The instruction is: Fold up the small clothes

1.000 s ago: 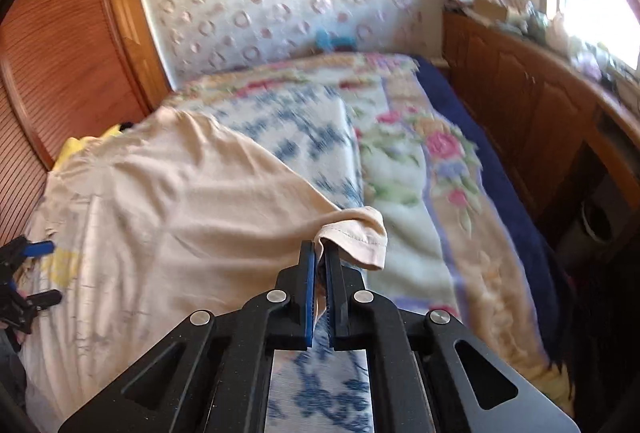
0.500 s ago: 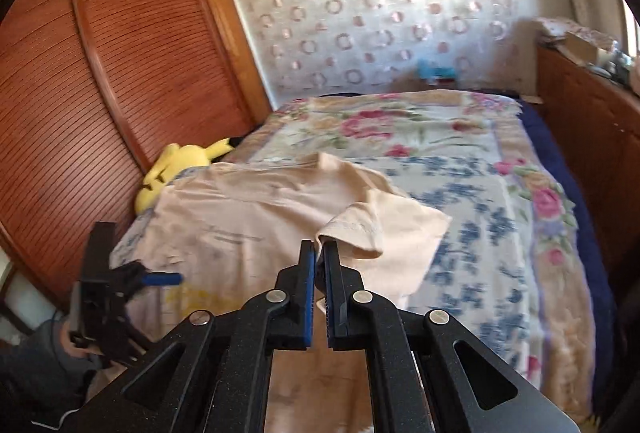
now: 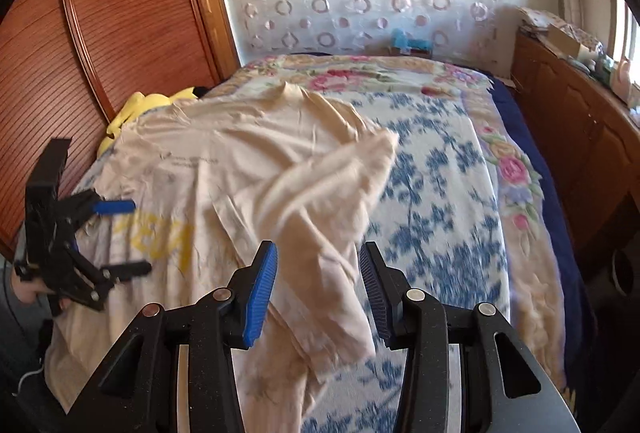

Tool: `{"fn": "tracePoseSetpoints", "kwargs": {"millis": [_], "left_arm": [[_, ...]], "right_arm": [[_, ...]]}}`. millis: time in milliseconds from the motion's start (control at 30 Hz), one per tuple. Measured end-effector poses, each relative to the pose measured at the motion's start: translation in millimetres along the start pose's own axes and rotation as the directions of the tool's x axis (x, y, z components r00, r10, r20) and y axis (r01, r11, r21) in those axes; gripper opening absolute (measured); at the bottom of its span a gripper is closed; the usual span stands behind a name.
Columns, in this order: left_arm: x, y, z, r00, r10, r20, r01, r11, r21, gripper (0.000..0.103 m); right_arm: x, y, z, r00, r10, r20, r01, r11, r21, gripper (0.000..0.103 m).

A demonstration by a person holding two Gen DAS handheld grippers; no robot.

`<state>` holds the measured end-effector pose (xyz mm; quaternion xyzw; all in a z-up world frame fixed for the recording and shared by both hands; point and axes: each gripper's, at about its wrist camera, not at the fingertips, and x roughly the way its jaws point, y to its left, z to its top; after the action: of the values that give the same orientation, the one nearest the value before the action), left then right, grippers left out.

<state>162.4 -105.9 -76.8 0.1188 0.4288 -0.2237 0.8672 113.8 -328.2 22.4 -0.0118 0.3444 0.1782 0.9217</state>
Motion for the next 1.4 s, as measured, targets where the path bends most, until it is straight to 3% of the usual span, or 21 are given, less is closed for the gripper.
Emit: {"fn": "tracePoseSetpoints", "kwargs": {"millis": [200,533,633,667,767,867,1000,1233,1300,1367,1400], "left_arm": [[0,0,0,1.000,0.000,0.000,0.000,1.000,0.000,0.103],[0,0,9,1.000,-0.020,0.004,0.020,1.000,0.001,0.101],[-6,1,21,0.998,-0.056,0.042,0.056,0.998,-0.008,0.097],[-7,0,25,0.996,-0.071,0.053,0.071,0.997,-0.008,0.096],[-10,-6,41,0.991,-0.107,0.078,0.108,0.994,-0.002,0.083],[-3,-15,57,0.987,-0.140,0.077,0.139,0.990,0.016,0.065],[21,-22,75,0.981,-0.191,0.038,0.191,0.982,0.010,0.051],[50,-33,88,0.983,-0.183,-0.030,0.184,0.983,0.017,0.034],[51,-40,90,0.983,-0.181,-0.037,0.182,0.982,0.039,0.025],[50,-42,90,0.983,-0.177,-0.039,0.179,0.982,0.054,0.007],[47,-42,90,0.984,-0.176,-0.037,0.178,0.982,0.064,0.006]], "right_arm": [[-14,11,-32,0.999,-0.040,-0.006,0.039,0.999,-0.019,0.045],[-3,19,-43,0.996,-0.092,-0.008,0.092,0.994,-0.055,0.045],[0,16,-45,0.994,-0.106,-0.006,0.106,0.993,-0.042,0.034],[0,16,-45,0.993,-0.115,-0.005,0.114,0.992,-0.044,0.025],[1,16,-47,0.992,-0.127,0.006,0.127,0.990,-0.052,0.011],[-4,15,-46,0.994,-0.103,0.027,0.104,0.994,-0.042,0.006],[-13,20,-47,0.995,-0.074,0.060,0.077,0.996,-0.048,0.005],[-16,28,-52,0.995,-0.069,0.077,0.076,0.993,-0.086,0.005],[-14,29,-52,0.995,-0.073,0.075,0.079,0.993,-0.090,0.005],[-13,29,-51,0.995,-0.066,0.074,0.072,0.993,-0.089,0.005],[-13,29,-52,0.995,-0.061,0.075,0.068,0.994,-0.089,0.005]]}}
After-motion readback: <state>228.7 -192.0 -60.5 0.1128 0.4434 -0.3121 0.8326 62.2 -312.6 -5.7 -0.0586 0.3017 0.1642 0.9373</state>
